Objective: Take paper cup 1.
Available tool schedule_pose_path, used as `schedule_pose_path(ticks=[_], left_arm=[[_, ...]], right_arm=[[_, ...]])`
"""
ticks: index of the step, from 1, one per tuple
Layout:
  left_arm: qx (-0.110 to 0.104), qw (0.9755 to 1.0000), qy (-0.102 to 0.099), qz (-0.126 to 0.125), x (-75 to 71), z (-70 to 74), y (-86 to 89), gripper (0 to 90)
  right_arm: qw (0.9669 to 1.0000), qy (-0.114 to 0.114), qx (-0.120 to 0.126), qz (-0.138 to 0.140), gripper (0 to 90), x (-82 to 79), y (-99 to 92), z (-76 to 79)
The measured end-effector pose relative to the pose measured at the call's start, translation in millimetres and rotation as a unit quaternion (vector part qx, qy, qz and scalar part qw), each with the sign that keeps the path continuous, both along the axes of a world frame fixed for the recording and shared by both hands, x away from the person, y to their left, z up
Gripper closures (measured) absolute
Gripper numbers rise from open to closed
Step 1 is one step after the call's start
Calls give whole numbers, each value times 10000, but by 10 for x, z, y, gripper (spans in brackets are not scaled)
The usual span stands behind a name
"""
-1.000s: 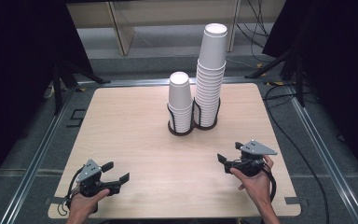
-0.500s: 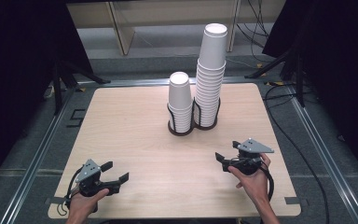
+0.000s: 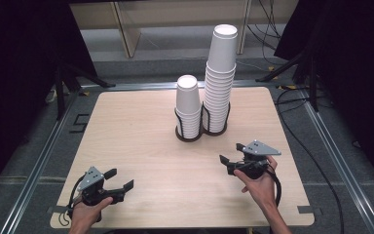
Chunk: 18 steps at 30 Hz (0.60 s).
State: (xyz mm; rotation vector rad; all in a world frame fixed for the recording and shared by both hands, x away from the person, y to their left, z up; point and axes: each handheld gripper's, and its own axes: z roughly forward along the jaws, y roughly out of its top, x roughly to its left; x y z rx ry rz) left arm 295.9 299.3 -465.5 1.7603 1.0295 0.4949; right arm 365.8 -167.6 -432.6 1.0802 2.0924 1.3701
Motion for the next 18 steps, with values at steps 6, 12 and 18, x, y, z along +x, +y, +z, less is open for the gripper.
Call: schedule_pose_path(ticks=[6, 12, 18], left_arm=[[-18, 10000, -18, -7, 7, -6, -2, 146], [-109, 9998, -143, -92, 35, -23, 5, 146], [-16, 10000, -23, 4, 9, -7, 1, 146]], right_arm=[[9999, -118, 11, 8, 178, 118, 109, 101], [9996, -244, 85, 143, 161, 273, 280, 276], [9986, -367, 229, 317, 155, 429, 411, 445]])
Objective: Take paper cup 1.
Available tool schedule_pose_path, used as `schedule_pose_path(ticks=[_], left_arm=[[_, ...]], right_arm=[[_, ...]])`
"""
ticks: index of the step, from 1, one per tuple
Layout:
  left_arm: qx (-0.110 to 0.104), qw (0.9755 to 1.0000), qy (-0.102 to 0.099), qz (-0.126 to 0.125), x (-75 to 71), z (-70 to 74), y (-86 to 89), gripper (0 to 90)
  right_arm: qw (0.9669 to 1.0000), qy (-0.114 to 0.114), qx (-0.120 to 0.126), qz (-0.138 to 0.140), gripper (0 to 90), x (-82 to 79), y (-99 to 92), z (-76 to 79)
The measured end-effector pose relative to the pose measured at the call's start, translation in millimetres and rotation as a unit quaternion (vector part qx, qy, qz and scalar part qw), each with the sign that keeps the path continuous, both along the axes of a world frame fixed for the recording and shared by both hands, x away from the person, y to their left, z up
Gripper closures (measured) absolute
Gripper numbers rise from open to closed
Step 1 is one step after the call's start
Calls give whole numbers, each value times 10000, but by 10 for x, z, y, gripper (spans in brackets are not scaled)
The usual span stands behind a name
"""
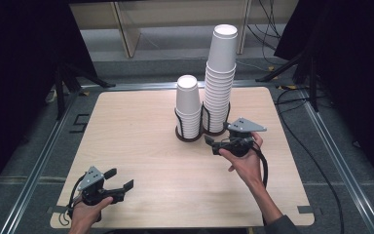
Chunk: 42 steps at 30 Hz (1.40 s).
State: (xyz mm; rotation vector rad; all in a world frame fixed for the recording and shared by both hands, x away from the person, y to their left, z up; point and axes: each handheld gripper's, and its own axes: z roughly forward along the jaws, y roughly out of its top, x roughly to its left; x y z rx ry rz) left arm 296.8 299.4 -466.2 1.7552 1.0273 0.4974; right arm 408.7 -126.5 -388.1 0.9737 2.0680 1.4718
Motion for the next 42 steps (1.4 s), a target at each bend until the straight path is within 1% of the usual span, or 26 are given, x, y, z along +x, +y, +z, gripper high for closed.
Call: schedule_pose_path(ticks=[1, 3, 4, 6, 7, 8, 10, 12, 13, 16, 19, 21, 22, 23, 24, 26, 27, 29, 30, 31, 35, 38, 39, 40, 41, 42], left_arm=[[-54, 9997, -161, -154, 33, -14, 2, 146], [-63, 9998, -114, -117, 26, -14, -1, 146], [-48, 9998, -141, -146, 29, -13, -1, 147], [-53, 9998, -145, -152, 27, -14, -2, 146], [-37, 9999, -71, -65, 9, -8, -6, 146], [35, 10000, 19, -16, -7, 5, -3, 146], [29, 10000, 24, -10, -9, 5, -3, 146], [27, 10000, 20, -18, -9, 6, -4, 146], [-15, 9998, -126, -136, 18, -5, -6, 146], [4, 10000, -37, -92, 2, -1, -8, 146], [-15, 10000, 4, -47, -9, 1, -13, 146], [-11, 10000, 4, -46, -9, 1, -12, 146], [-35, 10000, 4, -39, -8, 0, -14, 146], [-30, 10000, 7, -36, -9, 0, -13, 146], [-34, 10000, 8, -38, -10, 0, -14, 146], [-18, 10000, 5, -44, -10, 1, -13, 146], [-11, 10000, 3, -55, -10, 1, -12, 146], [-32, 9998, -108, -152, 13, -7, -11, 146], [-32, 9998, -108, -152, 13, -7, -11, 146], [-28, 9998, -115, -163, 13, -7, -11, 146], [-32, 9998, -127, -168, 14, -5, -9, 146], [-24, 9998, -132, -178, 14, -5, -8, 146], [-32, 9997, -134, -183, 13, -5, -10, 146], [-60, 9997, -149, -197, 16, -7, -13, 146], [-36, 9998, -124, -152, 7, -2, -16, 146], [-36, 9998, -124, -152, 7, -2, -16, 146]], right_arm=[[10000, -19, -40, -36, 155, 48, 73, 88], [10000, -59, -51, 0, 154, 78, 92, 112], [9999, -122, 63, 54, 154, 154, 180, 166], [9998, -167, 79, 43, 154, 182, 210, 180], [9998, -212, 31, -43, 154, 254, 274, 231], [9998, -183, 90, -26, 155, 277, 301, 244], [9994, -328, 105, -65, 153, 356, 356, 277], [9995, -265, 131, -73, 154, 378, 392, 297], [9993, -325, 151, -92, 153, 448, 456, 325], [9994, -266, 191, -88, 153, 497, 526, 340], [9995, -185, 177, -210, 153, 566, 627, 388], [9991, -256, 274, -213, 153, 608, 658, 397], [9992, -159, 273, -249, 153, 622, 677, 410], [9990, -266, 255, -257, 153, 645, 682, 413], [9987, -217, 324, -323, 153, 653, 700, 417], [9990, -157, 284, -321, 153, 667, 723, 427], [9988, -247, 234, -345, 153, 693, 755, 430], [9988, -261, 155, -391, 153, 722, 794, 430], [9988, -261, 155, -391, 153, 722, 794, 430], [9984, -232, 215, -464, 149, 745, 830, 436], [9975, -208, 118, -670, 149, 783, 880, 465], [9971, -168, 168, -719, 151, 801, 900, 469], [9964, -231, 77, -810, 150, 828, 921, 462], [9963, -246, 98, -814, 149, 843, 940, 452], [9961, -150, 78, -870, 149, 837, 949, 451], [9960, -178, 64, -870, 149, 855, 961, 443]])
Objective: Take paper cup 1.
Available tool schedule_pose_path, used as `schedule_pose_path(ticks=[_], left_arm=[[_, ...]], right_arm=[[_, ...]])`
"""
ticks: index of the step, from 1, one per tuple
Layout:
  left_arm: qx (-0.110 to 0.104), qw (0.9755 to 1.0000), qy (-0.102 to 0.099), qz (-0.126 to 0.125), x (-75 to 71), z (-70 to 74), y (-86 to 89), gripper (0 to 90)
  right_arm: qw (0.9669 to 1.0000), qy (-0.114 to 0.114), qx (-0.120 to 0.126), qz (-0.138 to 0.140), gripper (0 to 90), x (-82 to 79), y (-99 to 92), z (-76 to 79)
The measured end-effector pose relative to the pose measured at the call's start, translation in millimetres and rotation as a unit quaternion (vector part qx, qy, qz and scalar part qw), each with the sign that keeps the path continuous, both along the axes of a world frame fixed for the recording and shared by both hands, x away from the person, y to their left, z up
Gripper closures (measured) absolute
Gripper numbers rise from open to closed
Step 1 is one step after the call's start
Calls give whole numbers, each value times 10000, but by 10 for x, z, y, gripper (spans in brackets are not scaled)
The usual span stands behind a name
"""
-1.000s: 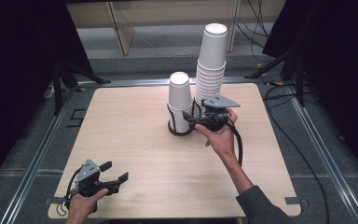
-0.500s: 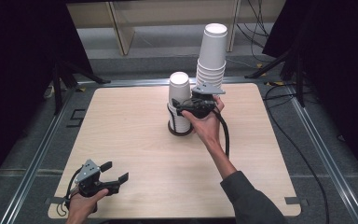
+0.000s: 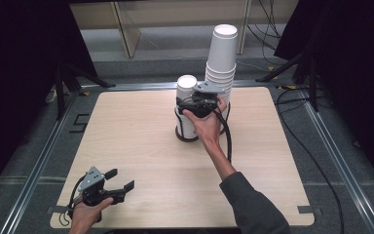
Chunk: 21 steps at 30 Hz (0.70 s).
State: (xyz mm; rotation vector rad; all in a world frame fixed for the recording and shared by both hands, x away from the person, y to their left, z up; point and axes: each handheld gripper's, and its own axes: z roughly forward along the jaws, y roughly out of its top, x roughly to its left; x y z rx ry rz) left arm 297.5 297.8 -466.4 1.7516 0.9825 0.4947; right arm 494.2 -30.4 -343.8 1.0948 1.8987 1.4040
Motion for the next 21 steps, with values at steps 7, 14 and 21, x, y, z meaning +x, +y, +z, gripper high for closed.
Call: schedule_pose_path(ticks=[7, 14, 21], left_arm=[[42, 9999, 104, 61, -20, 11, -1, 146], [57, 9999, 103, 53, -20, 11, 1, 146], [55, 9999, 104, 53, -21, 12, 2, 146]], right_arm=[[9998, 36, 3, -173, 150, 38, 47, -31], [9996, 38, 39, -282, 156, 82, 72, -63], [9992, 180, 252, -262, 173, 127, 64, -88]])
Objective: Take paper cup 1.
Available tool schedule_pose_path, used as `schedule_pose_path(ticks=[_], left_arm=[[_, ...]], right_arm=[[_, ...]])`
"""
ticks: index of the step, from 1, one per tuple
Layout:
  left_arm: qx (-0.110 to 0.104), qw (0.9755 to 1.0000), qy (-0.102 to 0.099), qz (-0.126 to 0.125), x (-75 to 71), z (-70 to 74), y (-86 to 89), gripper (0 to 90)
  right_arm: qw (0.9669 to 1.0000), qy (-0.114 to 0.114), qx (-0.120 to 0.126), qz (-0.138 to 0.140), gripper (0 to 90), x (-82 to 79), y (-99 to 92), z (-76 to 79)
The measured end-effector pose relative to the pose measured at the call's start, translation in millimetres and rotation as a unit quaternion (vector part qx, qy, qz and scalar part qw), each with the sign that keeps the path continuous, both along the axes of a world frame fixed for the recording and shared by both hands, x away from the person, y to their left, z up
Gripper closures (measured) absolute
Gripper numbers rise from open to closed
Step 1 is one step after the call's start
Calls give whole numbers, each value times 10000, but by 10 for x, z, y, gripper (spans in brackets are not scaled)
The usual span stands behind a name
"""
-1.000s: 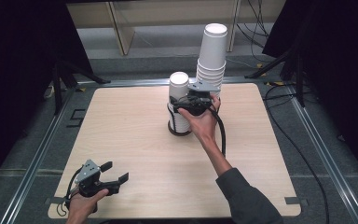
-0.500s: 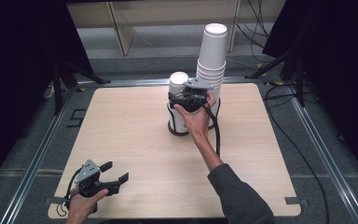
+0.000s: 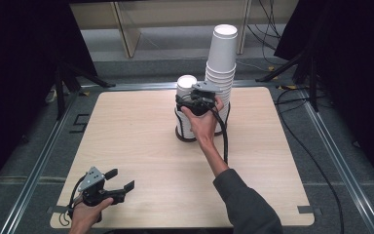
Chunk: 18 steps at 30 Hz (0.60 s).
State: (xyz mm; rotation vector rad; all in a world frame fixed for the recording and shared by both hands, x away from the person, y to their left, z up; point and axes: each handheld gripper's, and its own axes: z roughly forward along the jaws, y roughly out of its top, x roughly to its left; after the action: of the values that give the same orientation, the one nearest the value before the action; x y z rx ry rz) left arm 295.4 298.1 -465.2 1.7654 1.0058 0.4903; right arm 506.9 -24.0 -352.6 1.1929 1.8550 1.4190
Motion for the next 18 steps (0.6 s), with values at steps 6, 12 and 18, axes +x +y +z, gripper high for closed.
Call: schedule_pose_path(ticks=[6, 12, 18], left_arm=[[9, 10000, -7, -15, 0, 0, -2, 147], [-4, 10000, 3, -1, 0, -3, -5, 146], [4, 10000, -4, -10, 1, -2, -4, 146]], right_arm=[[9999, -37, -135, -12, 189, -18, 5, 41], [9998, -156, -151, -4, 197, -14, 9, 60], [9998, -117, -143, -32, 204, -26, 9, 85]])
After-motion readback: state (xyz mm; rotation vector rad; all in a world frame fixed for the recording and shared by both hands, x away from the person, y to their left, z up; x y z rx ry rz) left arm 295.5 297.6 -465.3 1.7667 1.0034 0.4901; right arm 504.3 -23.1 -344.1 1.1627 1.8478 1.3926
